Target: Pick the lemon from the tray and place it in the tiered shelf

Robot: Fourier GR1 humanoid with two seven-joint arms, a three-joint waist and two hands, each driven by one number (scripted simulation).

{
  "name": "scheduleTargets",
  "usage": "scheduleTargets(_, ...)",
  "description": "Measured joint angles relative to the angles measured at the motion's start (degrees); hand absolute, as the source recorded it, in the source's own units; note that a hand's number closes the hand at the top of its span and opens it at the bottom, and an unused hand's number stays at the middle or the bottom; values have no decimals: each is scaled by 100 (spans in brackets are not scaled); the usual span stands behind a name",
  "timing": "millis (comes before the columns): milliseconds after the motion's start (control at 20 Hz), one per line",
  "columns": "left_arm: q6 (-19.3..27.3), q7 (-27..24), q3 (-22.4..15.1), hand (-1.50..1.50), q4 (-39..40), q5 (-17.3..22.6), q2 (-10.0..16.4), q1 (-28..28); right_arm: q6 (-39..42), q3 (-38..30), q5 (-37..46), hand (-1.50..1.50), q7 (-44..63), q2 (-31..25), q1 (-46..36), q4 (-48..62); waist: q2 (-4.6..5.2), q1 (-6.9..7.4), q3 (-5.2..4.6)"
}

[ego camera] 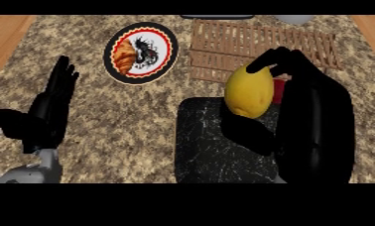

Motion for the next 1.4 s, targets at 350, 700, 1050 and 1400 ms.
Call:
scheduleTargets(350,-156,-140,127,0,54,81,22,84,-99,-1123,-114,150,-427,26,-377,709,23,17,6)
scheduleTargets(700,-189,-37,150,0,10,11,-36,-7,-946,-1812,-120,150,-1064,1,-384,1742,28,18,8)
scheduleTargets(1050,-144,-62,145,0,61,-142,-199,-58,-1883,-2244,-203,150,-1658,-30,-730,2955,29,19,8)
scheduleTargets(1400,-304,-109,247,0,40,-118,-164,15,-2681,-2777,-590,-150,-2025,-55,-1013,3890,31,35,8)
